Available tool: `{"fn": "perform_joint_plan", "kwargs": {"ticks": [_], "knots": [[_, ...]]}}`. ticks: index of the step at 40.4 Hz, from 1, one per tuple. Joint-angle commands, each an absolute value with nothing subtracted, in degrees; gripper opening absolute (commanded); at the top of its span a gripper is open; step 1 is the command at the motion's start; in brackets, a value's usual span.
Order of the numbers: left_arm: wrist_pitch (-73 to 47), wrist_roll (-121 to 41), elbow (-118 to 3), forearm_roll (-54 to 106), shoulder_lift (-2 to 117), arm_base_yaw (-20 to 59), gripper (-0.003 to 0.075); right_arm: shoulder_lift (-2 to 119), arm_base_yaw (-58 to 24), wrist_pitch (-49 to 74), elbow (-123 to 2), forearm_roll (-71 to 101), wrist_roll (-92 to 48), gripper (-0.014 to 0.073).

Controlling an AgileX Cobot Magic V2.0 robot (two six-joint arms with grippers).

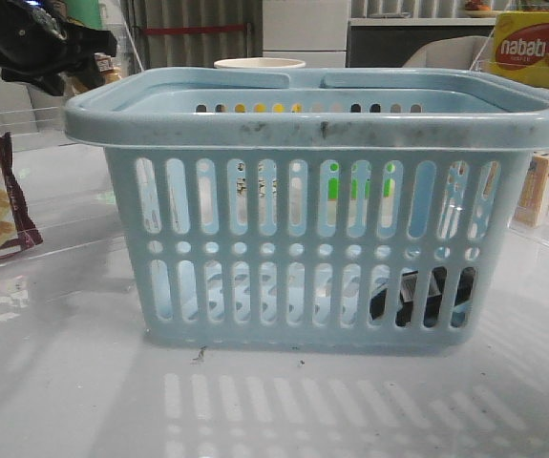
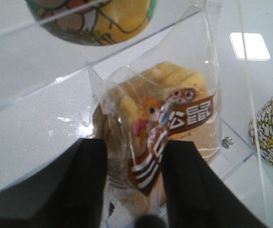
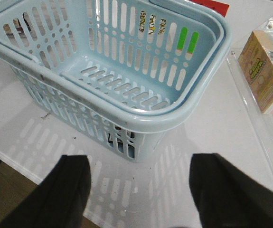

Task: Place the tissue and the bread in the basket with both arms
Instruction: 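Grasp the bagged bread roll with the left gripper and lift it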

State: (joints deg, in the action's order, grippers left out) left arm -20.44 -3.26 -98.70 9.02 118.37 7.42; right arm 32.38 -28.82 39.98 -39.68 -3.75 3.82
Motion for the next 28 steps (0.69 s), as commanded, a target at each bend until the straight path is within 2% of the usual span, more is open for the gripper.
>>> {"fn": "perform_joint_plan", "kwargs": {"ticks": [1,7,18,28], "knots": [[-17.17,-3.13,-100.83,9.69,114.44,7.38,0.0194,32.37,-28.94,35.68,-41.11,-4.4,3.54,0.0549],[-20.45,-3.13,-100.92,9.79,111.66,7.7,0.0088,32.37,-28.94,35.68,-41.11,-4.4,3.54,0.0549],[-27.43,-3.77,-101.36,9.67,102.09,9.24,0.0091,32.37,-28.94,35.68,-41.11,-4.4,3.54,0.0549],[-40.4,-16.69,-101.36,10.81,91.93,15.81,0.0091,32.37,-28.94,35.68,-41.11,-4.4,3.54,0.0549]]}}
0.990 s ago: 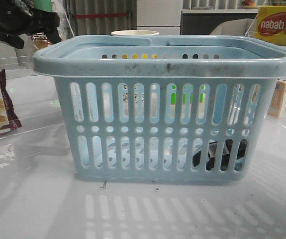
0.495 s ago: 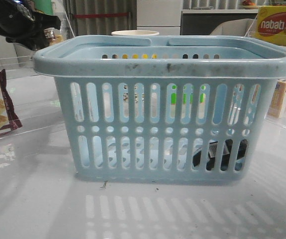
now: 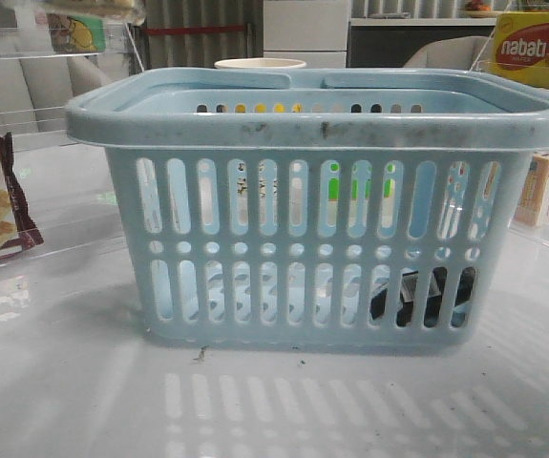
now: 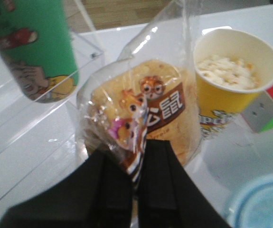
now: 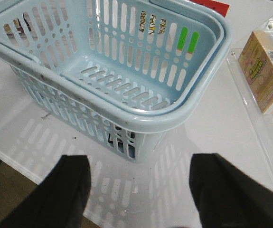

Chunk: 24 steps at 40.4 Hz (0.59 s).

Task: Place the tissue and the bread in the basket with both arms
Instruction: 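Grasp the bagged bread roll with the left gripper and lift it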

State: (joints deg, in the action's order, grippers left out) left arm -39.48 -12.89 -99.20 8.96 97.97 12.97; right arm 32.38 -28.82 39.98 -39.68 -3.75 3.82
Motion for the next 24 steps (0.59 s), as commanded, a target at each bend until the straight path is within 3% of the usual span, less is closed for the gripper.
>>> {"fn": "perform_joint_plan", "kwargs": {"ticks": [1,18,22,24], "knots": [[-42.28,-17.58,-101.36,11.13,91.34,16.92,0.0091,32.37,-28.94,35.68,-41.11,-4.4,3.54,0.0549],[-52.74,-21.45,-101.15,14.54,95.12,31.95,0.0092,32.37,-28.94,35.68,-41.11,-4.4,3.54,0.0549],[-52.85,-21.45,-101.15,15.01,97.81,33.2,0.0162,32.37,-28.94,35.68,-41.11,-4.4,3.54,0.0549],[-52.32,-21.45,-101.15,15.01,99.03,33.62,0.0258,32.37,-28.94,35.68,-41.11,-4.4,3.54,0.0549]]}}
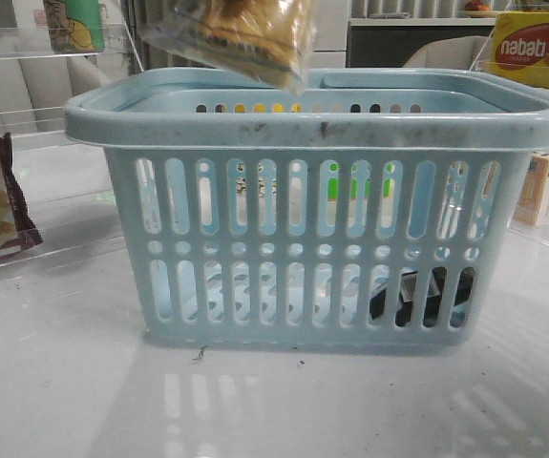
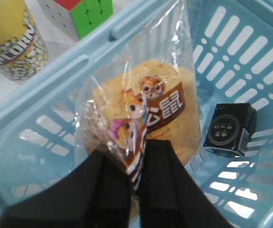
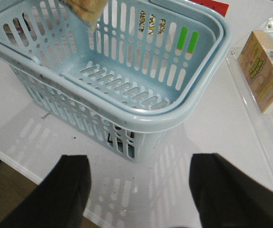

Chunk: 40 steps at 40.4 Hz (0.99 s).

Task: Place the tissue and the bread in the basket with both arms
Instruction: 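Lower the bread roll into the basket and open the left gripper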

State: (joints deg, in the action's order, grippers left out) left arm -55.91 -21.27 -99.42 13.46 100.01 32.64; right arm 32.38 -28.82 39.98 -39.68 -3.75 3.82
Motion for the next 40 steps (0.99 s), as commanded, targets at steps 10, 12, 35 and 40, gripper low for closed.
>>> {"fn": "perform_joint_plan", "kwargs": {"ticks": [10,12,35,40], "knots": [[-52.21,-21.45,-101.15,15.18,99.39,33.59,0.0517,32.37,-28.94,35.68,-41.11,-4.4,3.54,0.0549],[-53.01,-21.45,-101.15,15.18,98.54,33.59,0.051,32.37,-28.94,35.68,-41.11,-4.4,3.54,0.0549],[-51.69,-21.51,-73.26,17.01,68.8,34.19,0.0506,32.37,-28.94,35.68,-41.11,-4.4,3.54,0.0549],[-51.46,-17.23,-65.97,13.46,61.98,34.19,0.0506,32.37,-28.94,35.68,-41.11,-4.4,3.54,0.0549]]}}
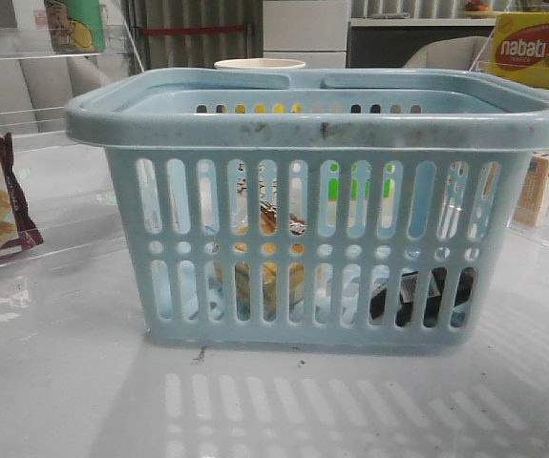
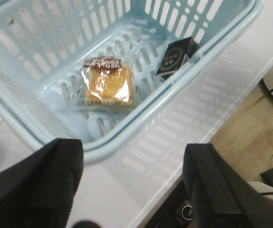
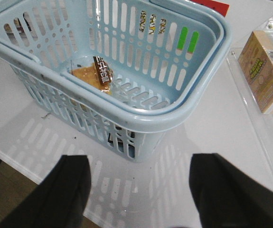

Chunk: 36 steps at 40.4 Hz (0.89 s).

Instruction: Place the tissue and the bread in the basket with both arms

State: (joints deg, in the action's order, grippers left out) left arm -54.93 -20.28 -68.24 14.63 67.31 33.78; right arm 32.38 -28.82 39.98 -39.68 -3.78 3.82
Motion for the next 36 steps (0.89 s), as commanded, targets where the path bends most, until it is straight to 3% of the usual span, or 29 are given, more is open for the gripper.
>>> {"fn": "perform_joint_plan", "kwargs": {"ticks": [1,11,18,29,36], "knots": [[-51.46,-16.2,-64.9,12.49,60.47,34.19,0.0506,32.37,-28.94,35.68,-41.11,-4.4,3.54,0.0549],[-50.69,-3.27,-53.44,1.39,46.55,34.19,0.0506,32.37,-28.94,35.57,-41.11,-4.4,3.54,0.0549],[-48.39,-2.54,-47.76,0.98,38.06,34.19,0.0506,32.44,-28.94,35.43,-41.11,-4.4,3.54,0.0549],[-46.8,-2.54,-44.19,0.98,34.87,34.19,0.0505,32.44,-28.94,37.71,-41.11,-6.79,3.54,0.0549],[-45.44,-2.54,-43.96,0.98,34.87,34.19,0.0417,32.44,-28.94,40.14,-41.11,-9.13,3.54,0.0506]]}}
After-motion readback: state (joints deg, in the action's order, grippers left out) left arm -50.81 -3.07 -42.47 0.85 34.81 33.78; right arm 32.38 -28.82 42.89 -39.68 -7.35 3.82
